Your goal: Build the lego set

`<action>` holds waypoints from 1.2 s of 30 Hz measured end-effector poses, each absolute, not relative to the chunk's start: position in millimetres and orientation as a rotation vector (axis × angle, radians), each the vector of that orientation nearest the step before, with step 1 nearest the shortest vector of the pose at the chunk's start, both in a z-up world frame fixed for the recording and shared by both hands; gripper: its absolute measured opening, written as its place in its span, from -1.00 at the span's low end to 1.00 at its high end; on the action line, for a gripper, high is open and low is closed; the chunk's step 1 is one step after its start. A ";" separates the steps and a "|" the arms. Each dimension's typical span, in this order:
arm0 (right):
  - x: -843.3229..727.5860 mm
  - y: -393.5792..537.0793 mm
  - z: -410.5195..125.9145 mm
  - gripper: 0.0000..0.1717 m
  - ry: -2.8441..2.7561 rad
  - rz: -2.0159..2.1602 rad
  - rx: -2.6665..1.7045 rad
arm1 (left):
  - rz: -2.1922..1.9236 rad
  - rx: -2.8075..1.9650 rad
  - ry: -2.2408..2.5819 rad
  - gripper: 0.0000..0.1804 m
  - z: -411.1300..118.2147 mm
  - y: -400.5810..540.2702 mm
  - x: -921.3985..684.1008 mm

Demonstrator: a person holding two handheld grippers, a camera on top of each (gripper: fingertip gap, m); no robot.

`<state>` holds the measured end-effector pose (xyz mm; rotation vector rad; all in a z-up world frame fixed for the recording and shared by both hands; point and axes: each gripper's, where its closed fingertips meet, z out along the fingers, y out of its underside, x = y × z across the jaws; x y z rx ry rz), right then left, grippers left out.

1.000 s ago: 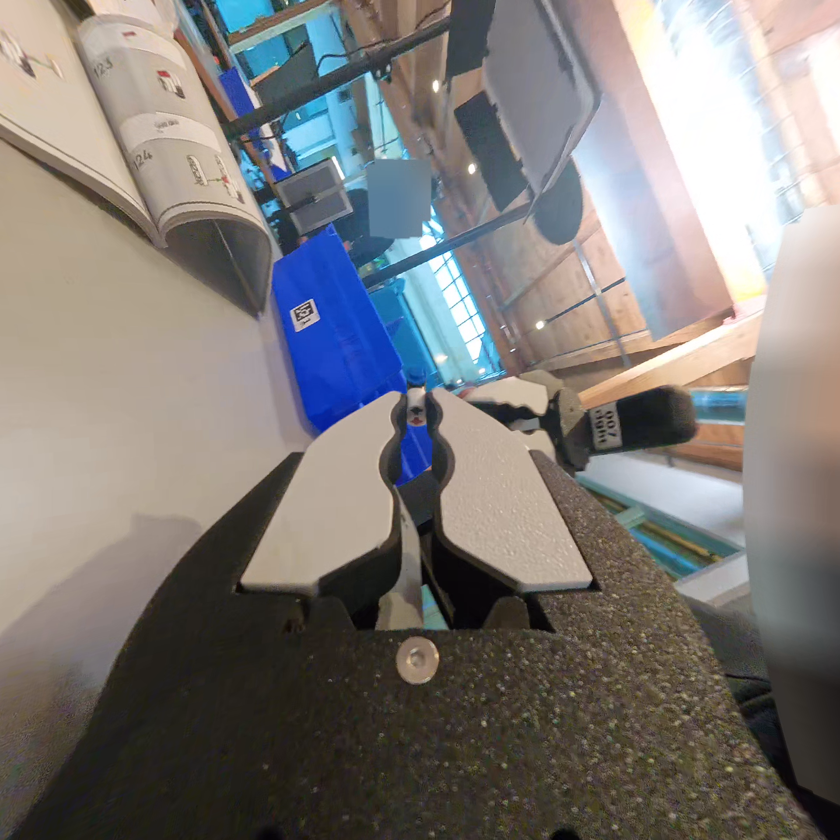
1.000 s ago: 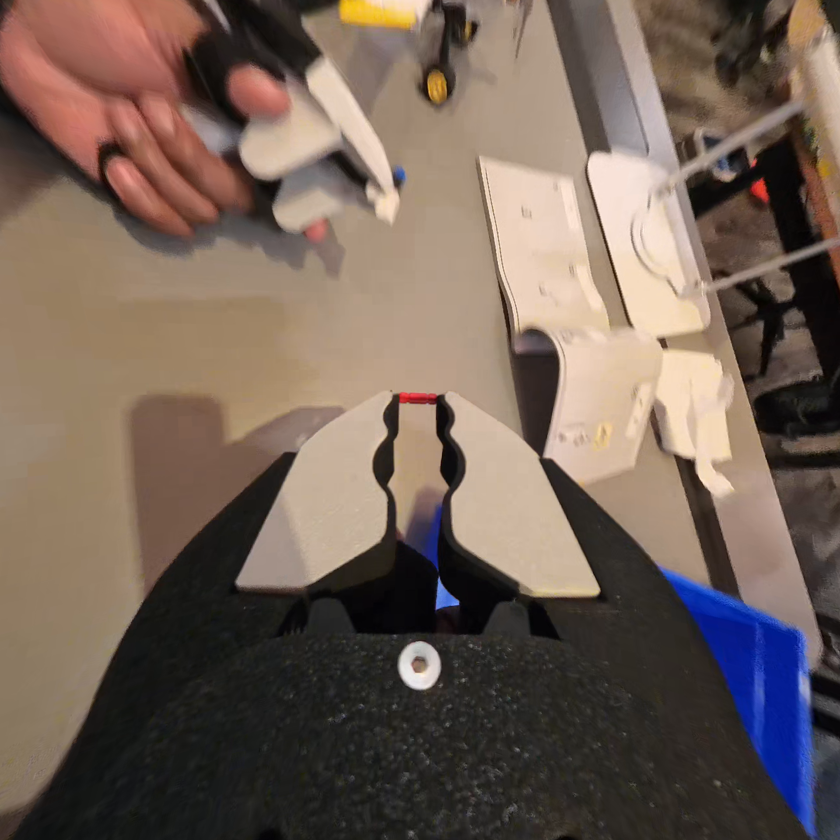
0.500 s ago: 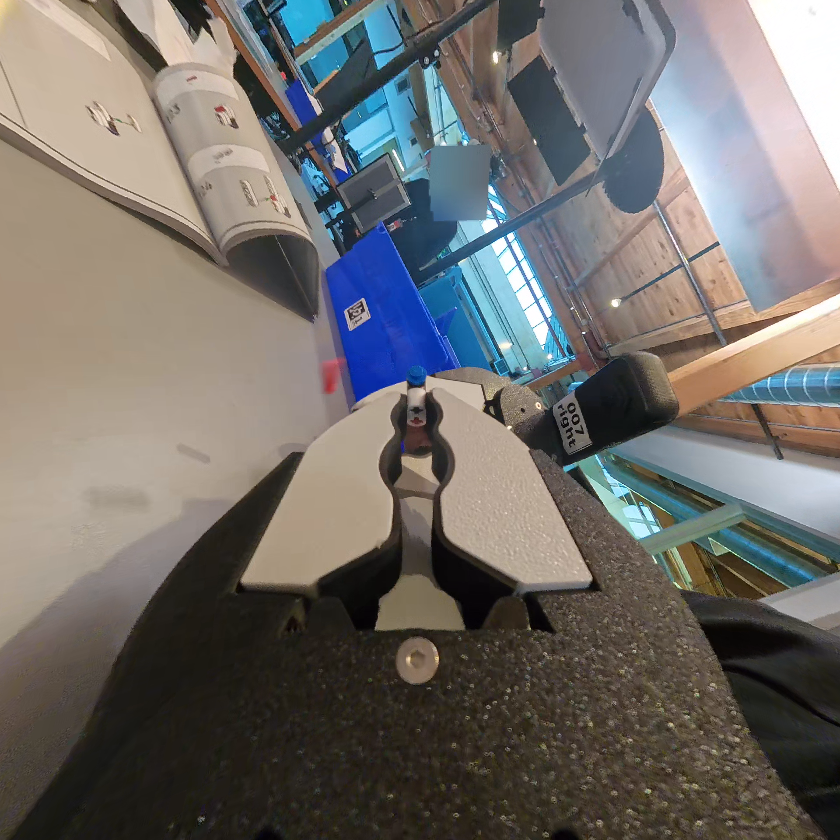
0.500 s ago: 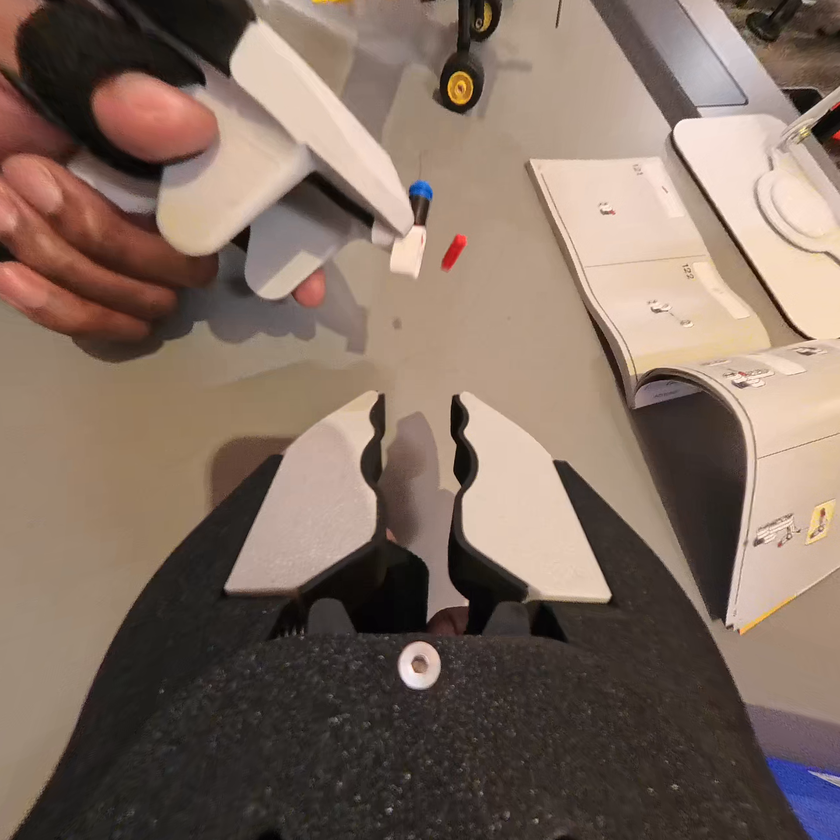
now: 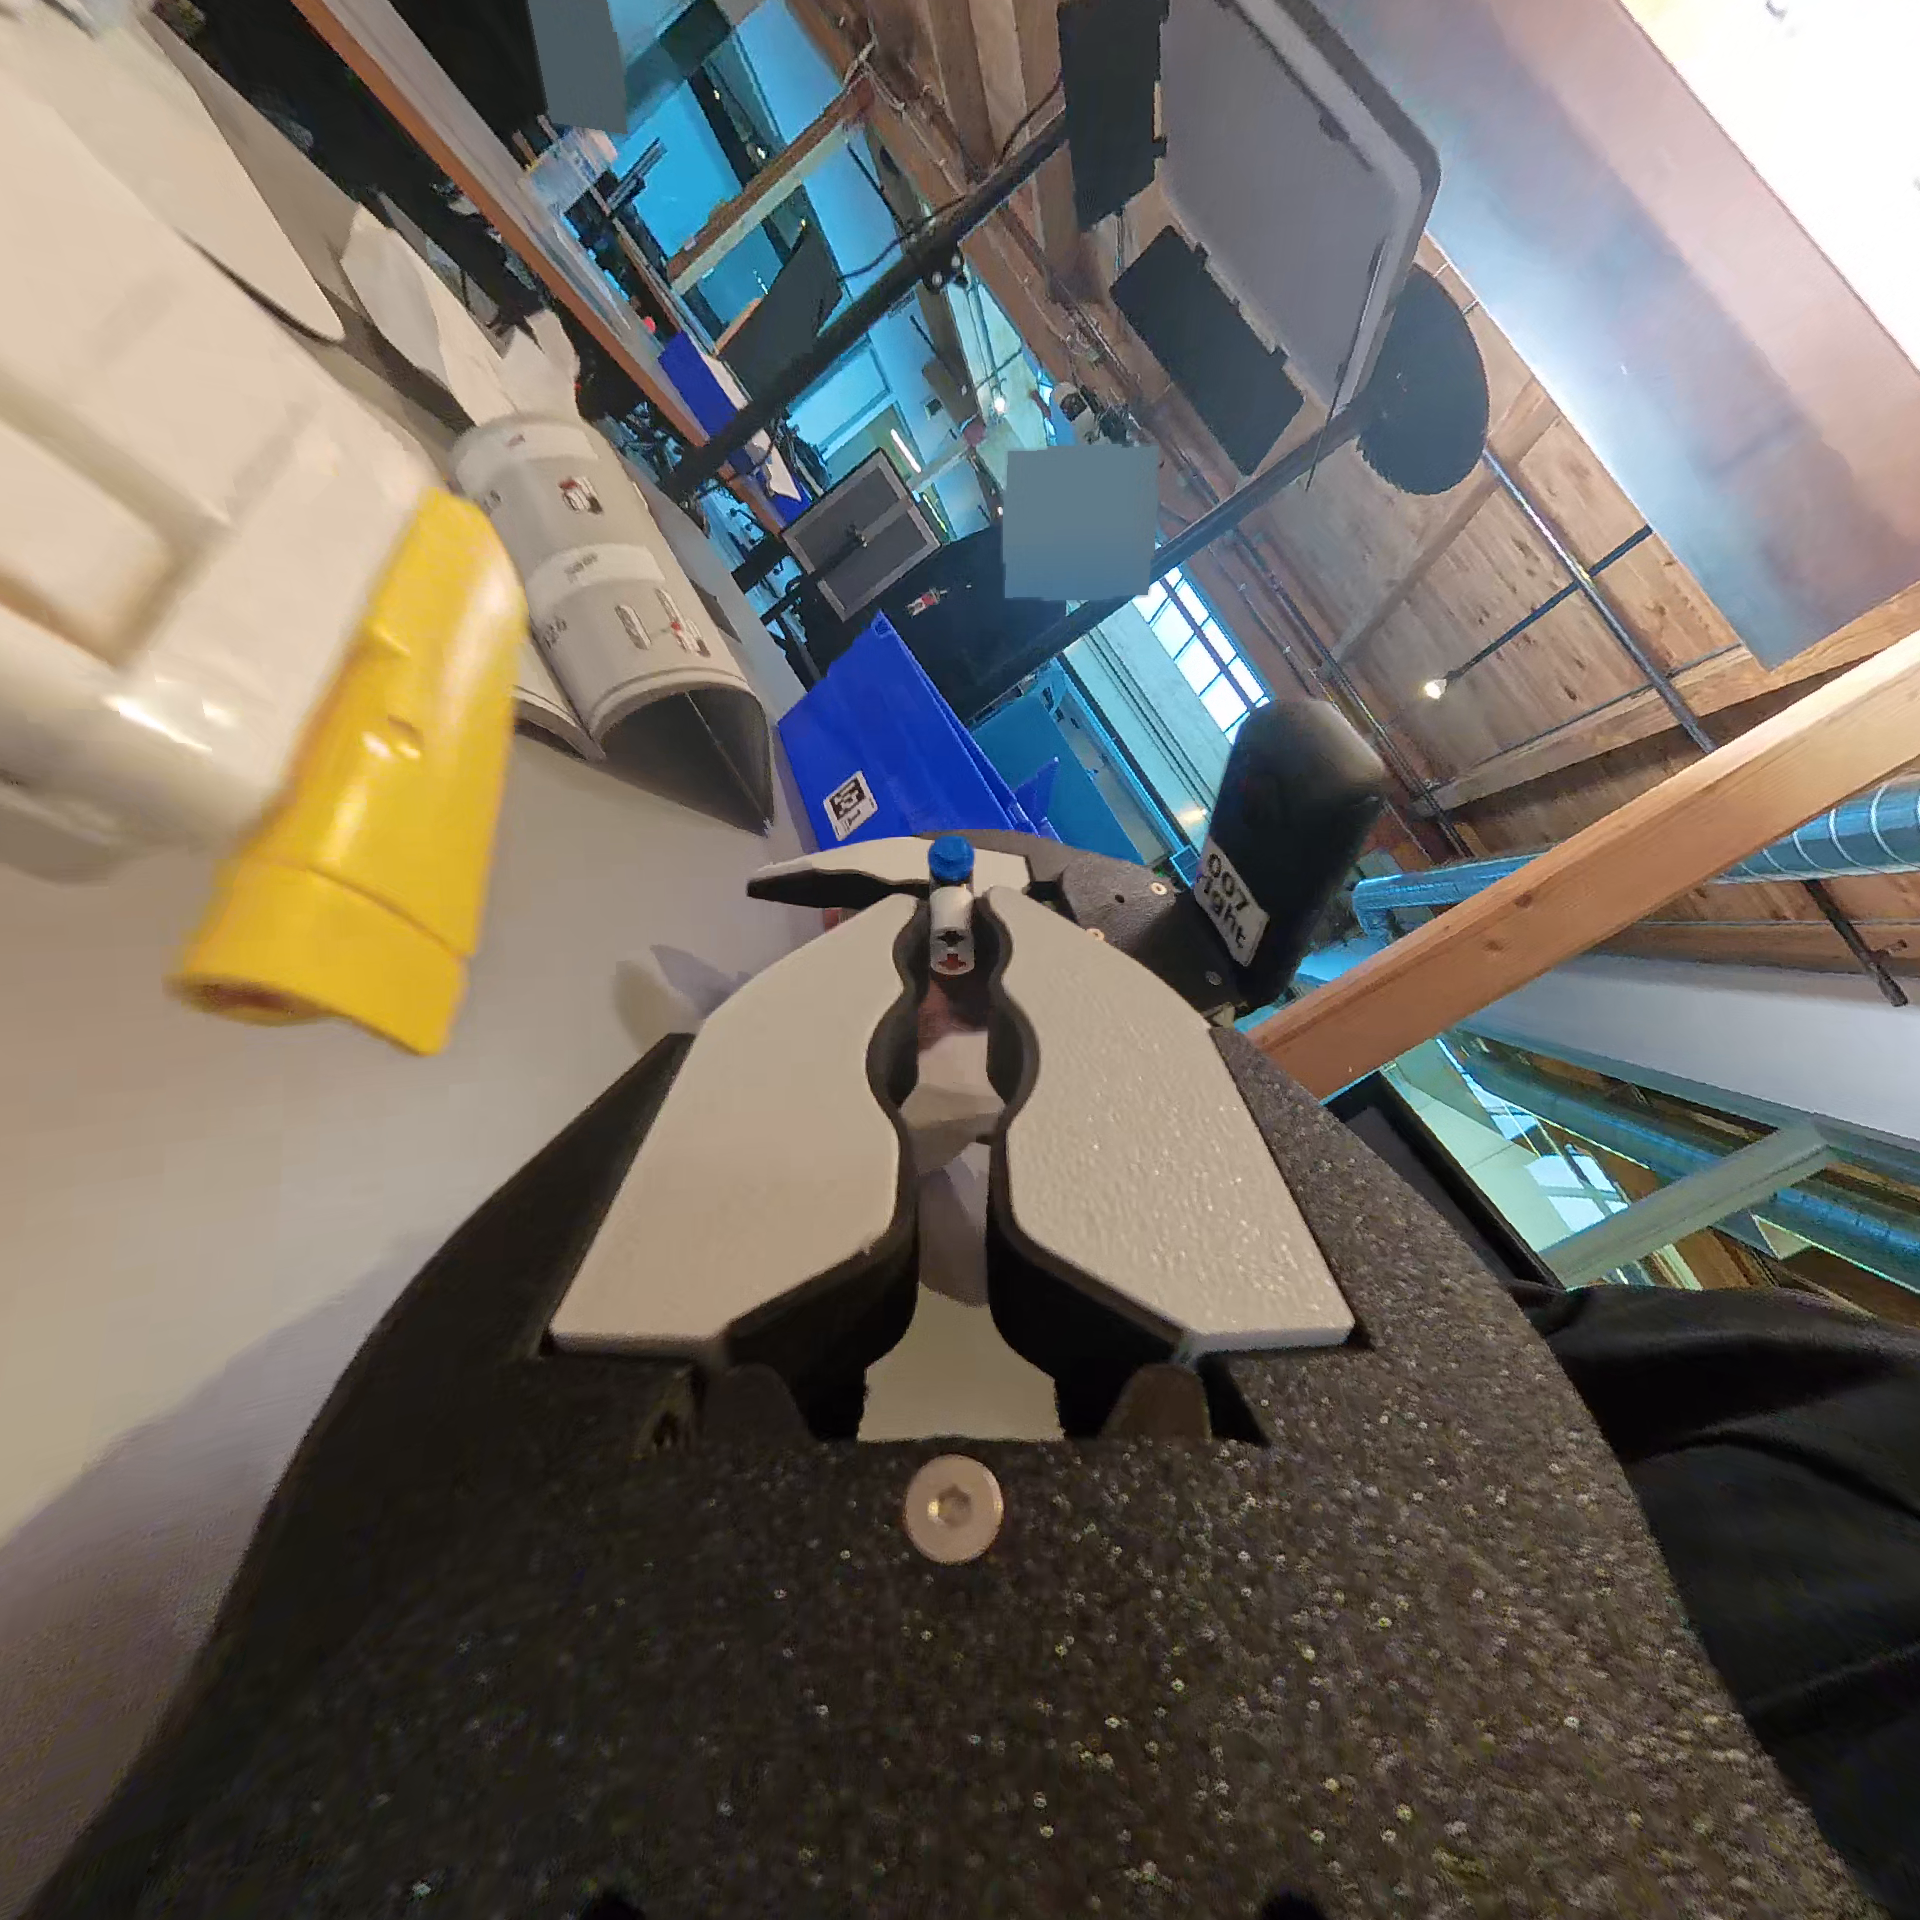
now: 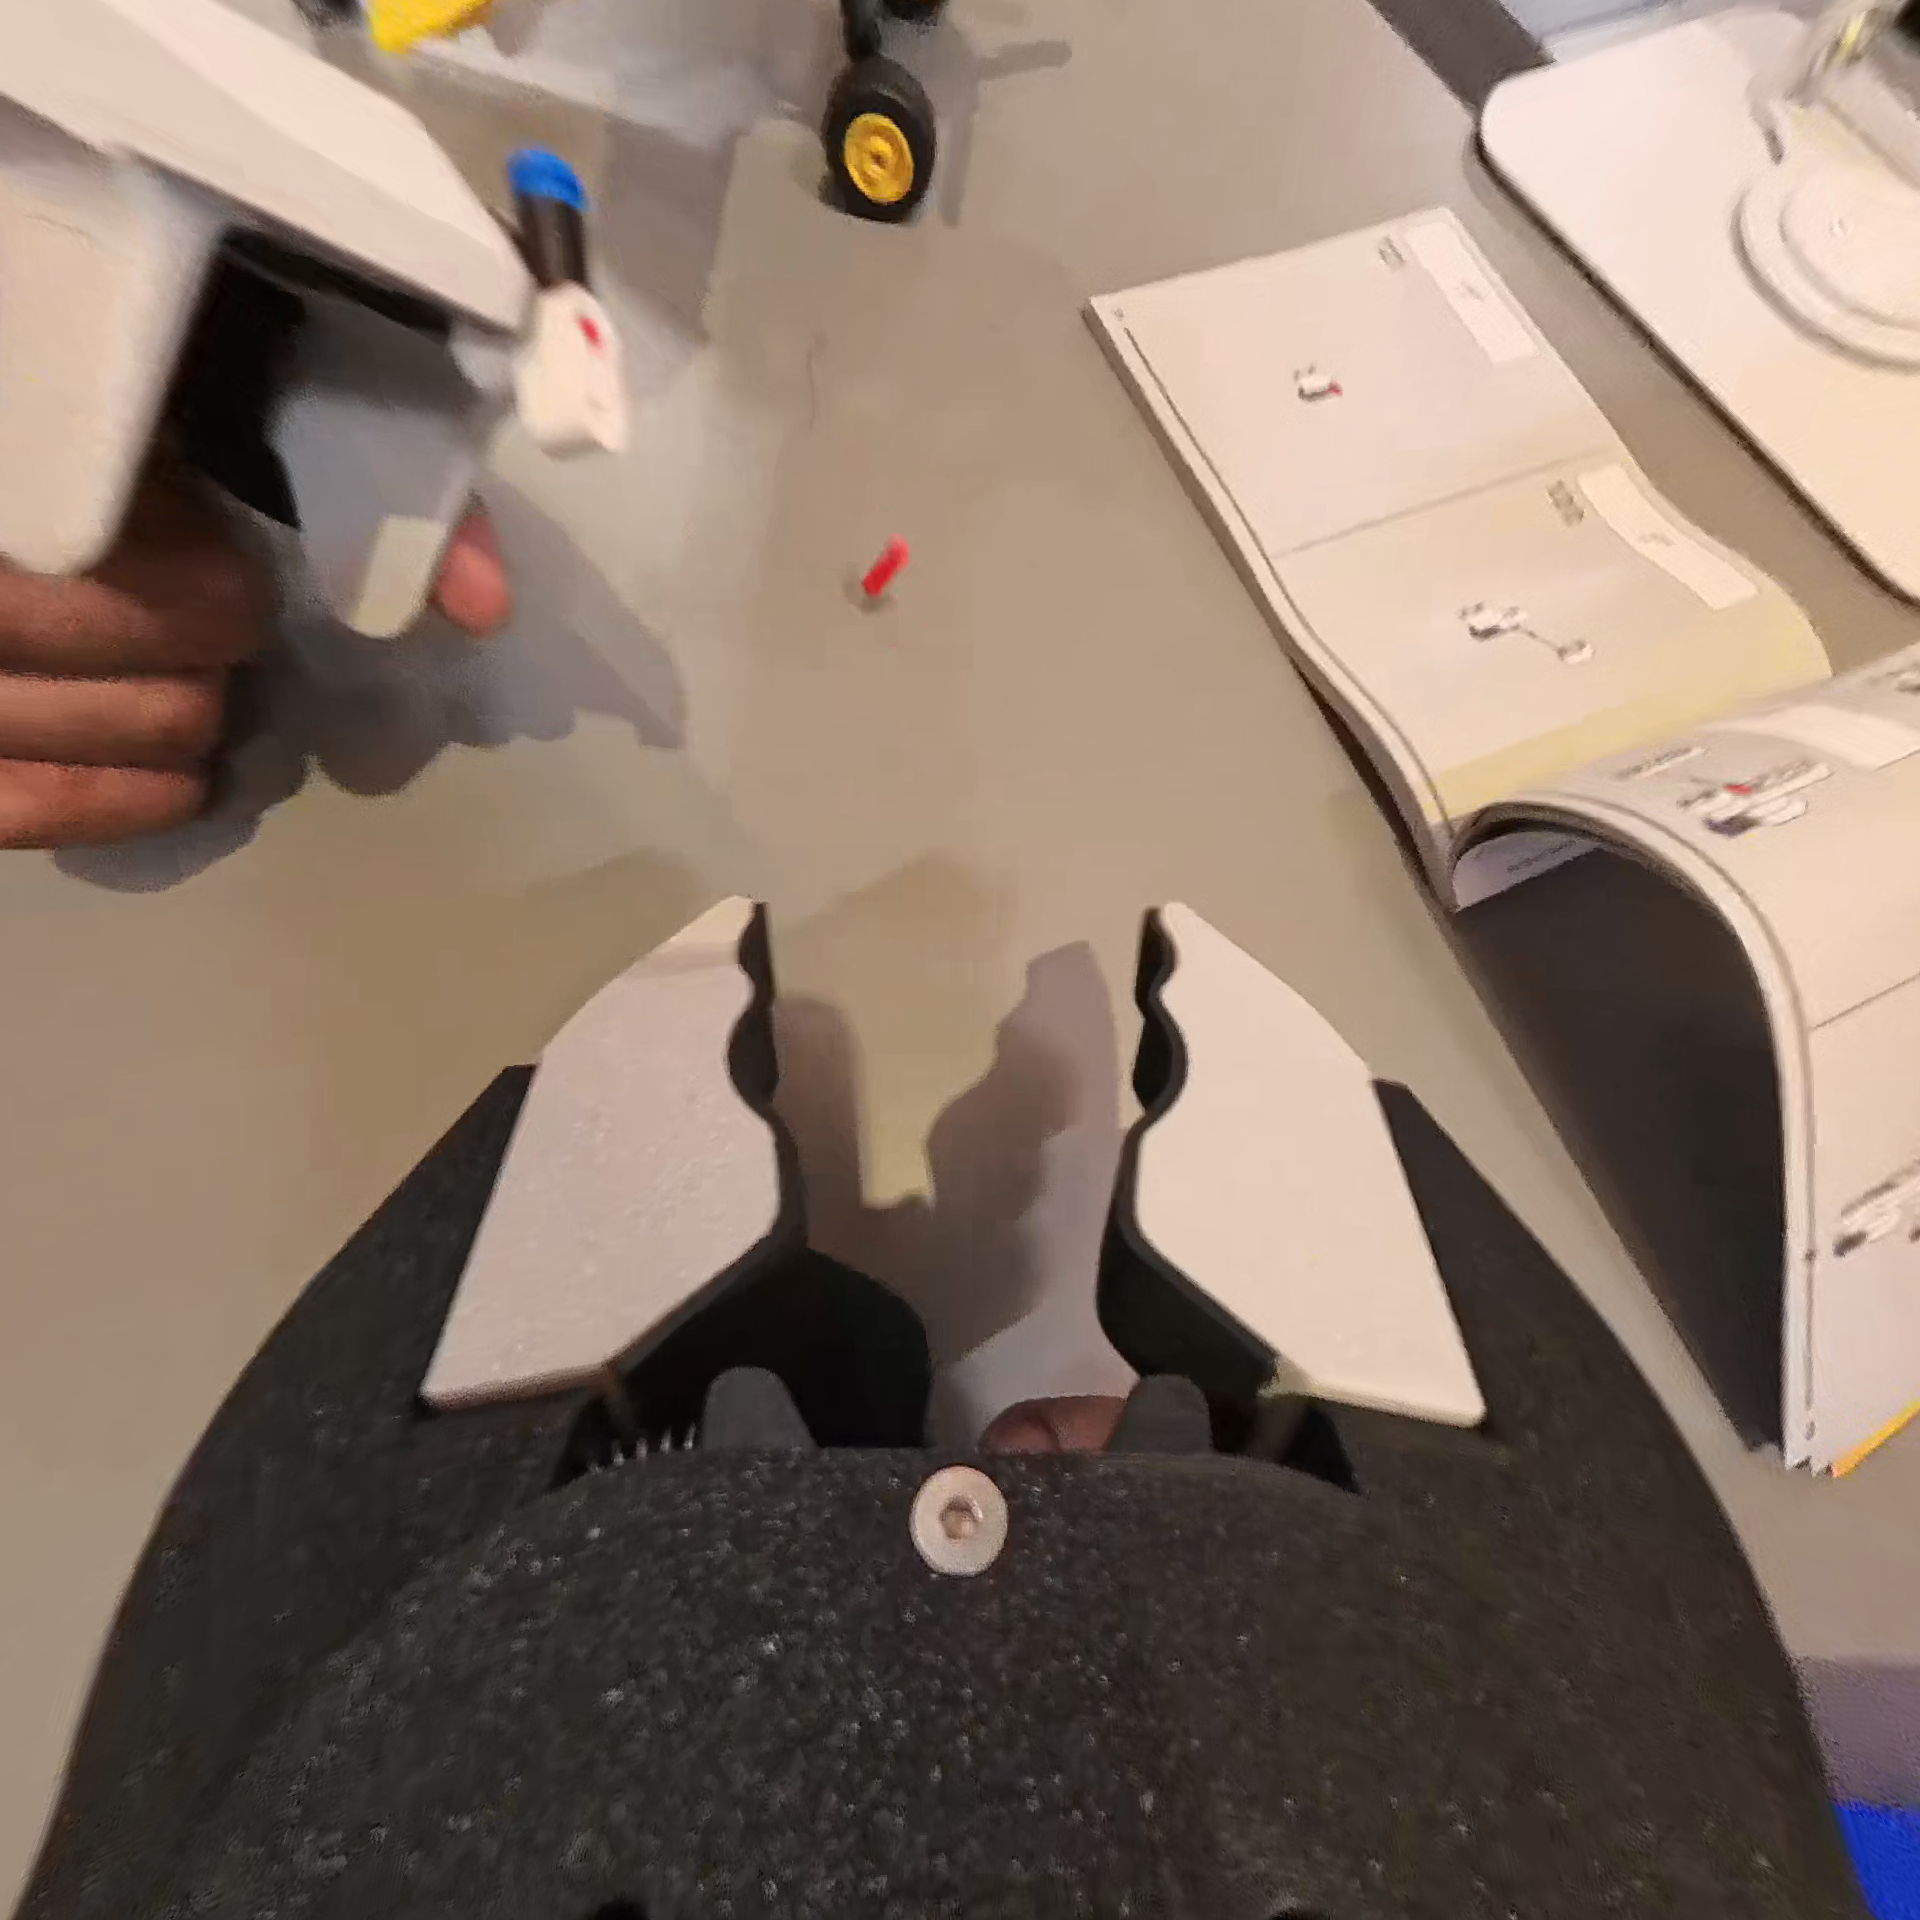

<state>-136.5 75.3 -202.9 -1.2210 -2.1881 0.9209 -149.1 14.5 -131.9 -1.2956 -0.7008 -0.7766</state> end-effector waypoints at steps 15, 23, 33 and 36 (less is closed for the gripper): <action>-145.5 42.4 -209.6 0.70 -2.199 1.248 -1.449 | -0.893 -1.304 -0.598 -0.92 -126.5 -9.7 -144.2; -154.6 38.0 -205.2 0.70 -2.168 1.255 -1.451 | -0.816 -1.484 -0.499 -0.92 -136.8 2.0 -119.7; -154.2 31.4 -197.9 0.70 -2.147 1.291 -1.427 | -0.734 -1.538 -0.454 -0.92 -139.8 7.6 -112.7; -157.8 32.9 -195.2 0.60 -2.131 1.277 -1.376 | -0.736 -1.524 -0.476 -0.92 -139.6 7.1 -116.3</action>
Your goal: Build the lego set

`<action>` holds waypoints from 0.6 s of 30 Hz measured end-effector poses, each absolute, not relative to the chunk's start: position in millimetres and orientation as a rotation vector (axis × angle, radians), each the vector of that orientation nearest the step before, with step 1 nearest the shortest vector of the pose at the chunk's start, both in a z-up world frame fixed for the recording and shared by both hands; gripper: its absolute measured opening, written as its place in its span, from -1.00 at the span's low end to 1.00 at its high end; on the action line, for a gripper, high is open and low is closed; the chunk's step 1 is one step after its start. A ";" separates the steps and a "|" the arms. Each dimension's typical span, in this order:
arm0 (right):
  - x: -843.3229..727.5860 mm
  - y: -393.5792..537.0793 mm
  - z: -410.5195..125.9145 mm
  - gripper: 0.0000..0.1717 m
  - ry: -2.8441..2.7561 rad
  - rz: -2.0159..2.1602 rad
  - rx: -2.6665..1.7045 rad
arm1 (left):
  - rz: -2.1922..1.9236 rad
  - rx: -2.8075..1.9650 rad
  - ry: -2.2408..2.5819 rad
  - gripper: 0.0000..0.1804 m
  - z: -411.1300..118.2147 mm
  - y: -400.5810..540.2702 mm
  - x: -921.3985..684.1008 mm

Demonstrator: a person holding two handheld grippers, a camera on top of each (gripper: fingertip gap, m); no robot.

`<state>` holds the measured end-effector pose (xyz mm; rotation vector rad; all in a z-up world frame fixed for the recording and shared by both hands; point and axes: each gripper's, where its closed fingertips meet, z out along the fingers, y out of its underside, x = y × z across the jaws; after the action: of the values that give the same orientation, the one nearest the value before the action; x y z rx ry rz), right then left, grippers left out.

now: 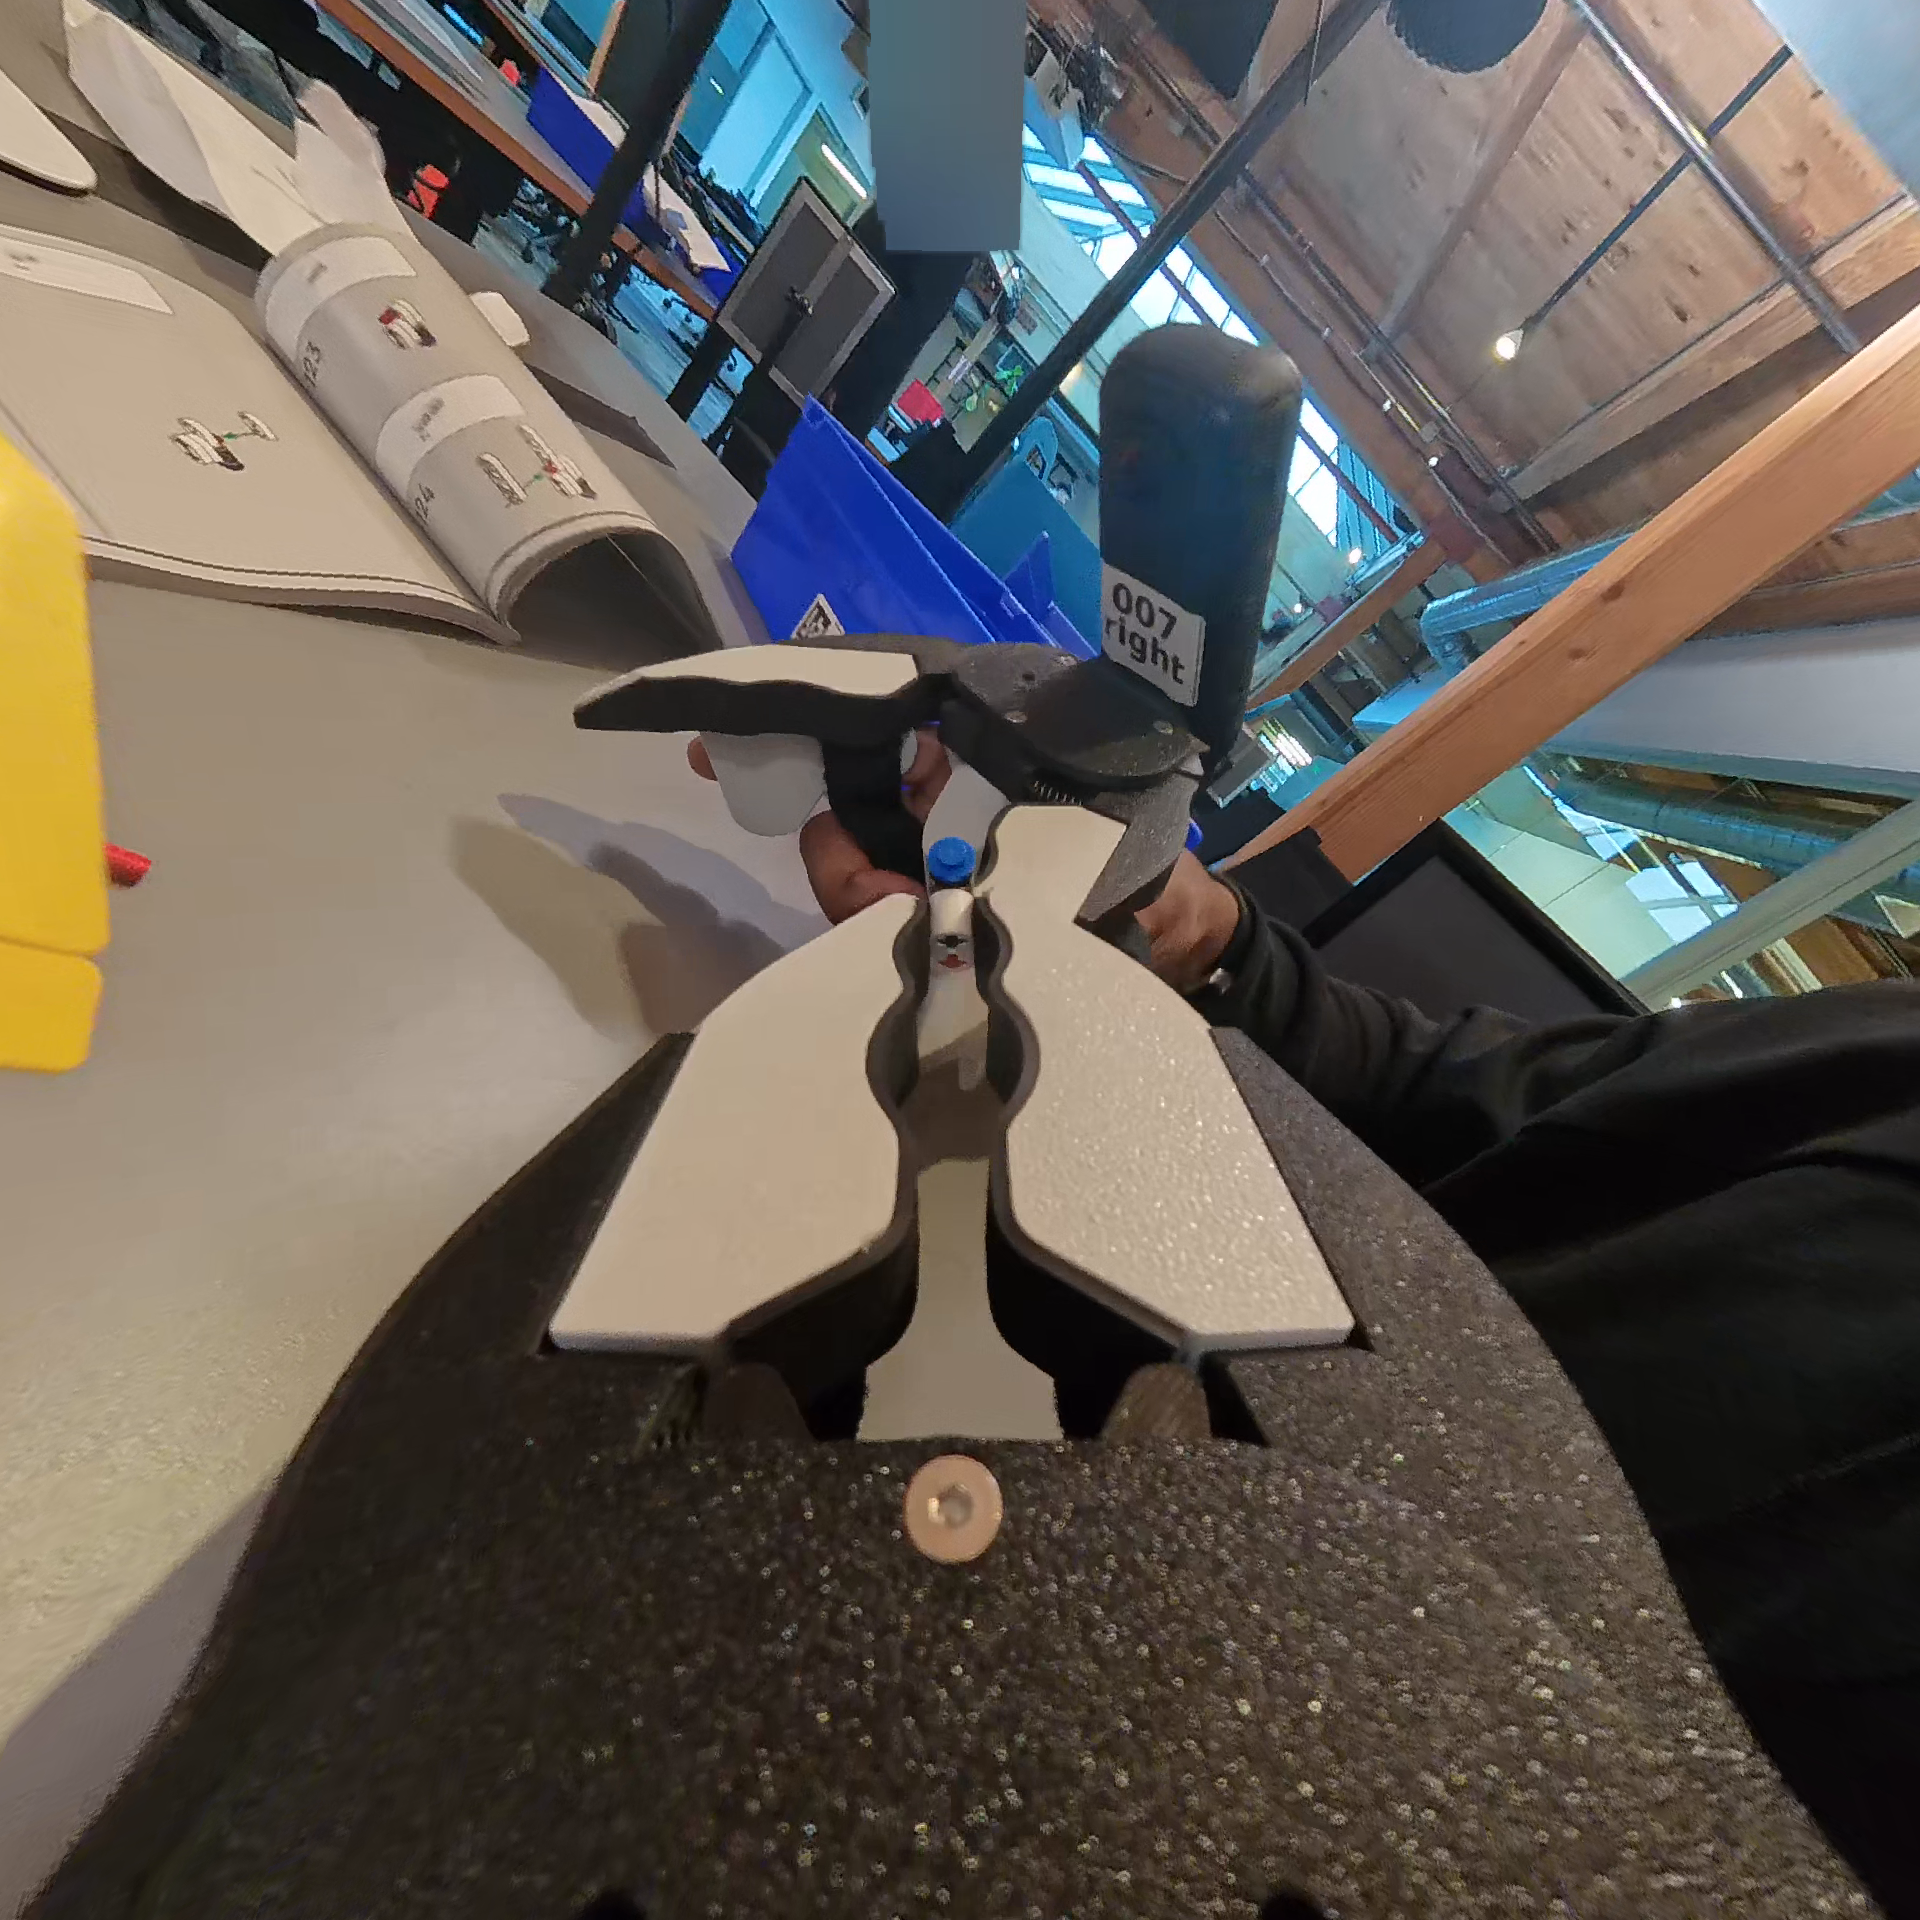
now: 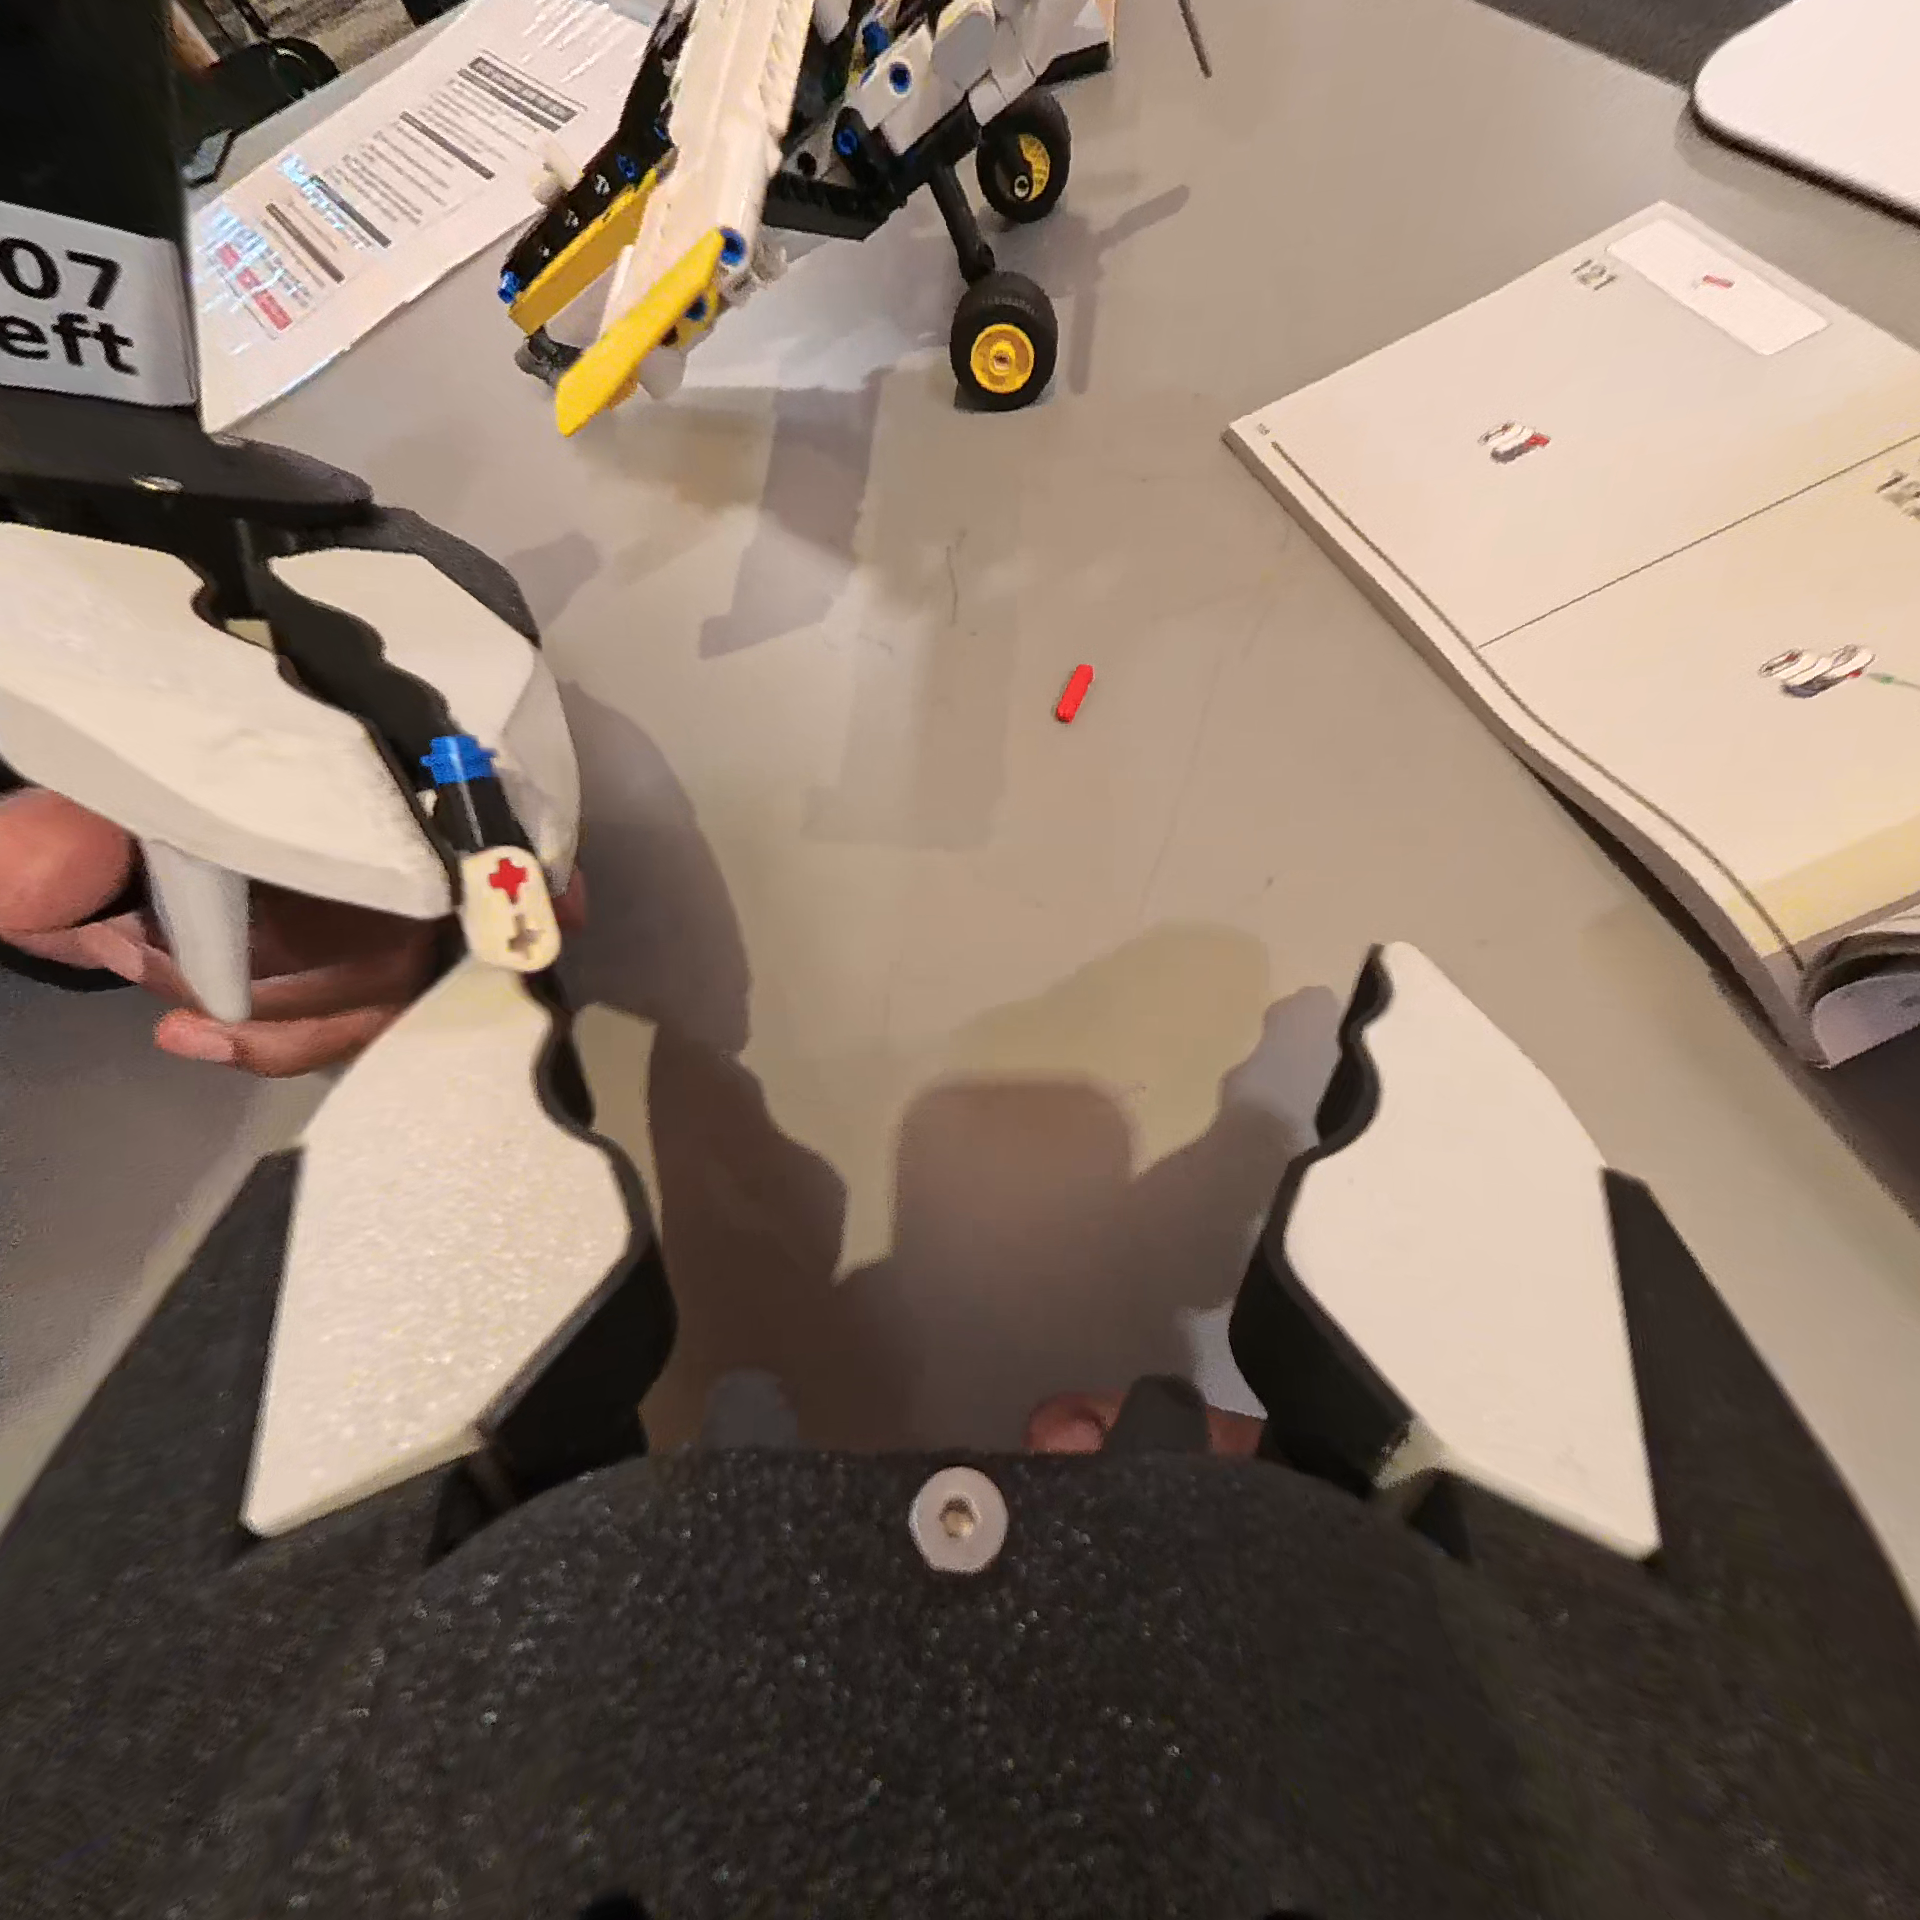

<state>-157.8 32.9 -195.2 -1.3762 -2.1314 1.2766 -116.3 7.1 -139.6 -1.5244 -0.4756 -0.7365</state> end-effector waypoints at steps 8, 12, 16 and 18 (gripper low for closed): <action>-189.9 35.7 -201.7 -0.38 -2.280 1.014 -1.035 | -0.617 -1.361 -0.565 -0.92 -125.9 -10.2 -150.0; -212.6 23.7 -213.1 -0.53 -2.332 0.997 -1.117 | -0.544 -1.350 -0.588 -0.91 -125.1 -17.8 -163.7; -221.2 14.8 -226.0 -0.58 -2.366 0.952 -1.180 | -0.550 -1.326 -0.617 -0.92 -124.7 -23.0 -173.5; -223.4 14.2 -231.3 -0.60 -2.379 0.906 -1.196 | -0.571 -1.319 -0.624 -0.91 -124.8 -23.4 -174.2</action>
<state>-223.4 14.2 -231.3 -1.1964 -2.3793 0.9060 -174.2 -23.4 -124.8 -1.3194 -0.6235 -0.5708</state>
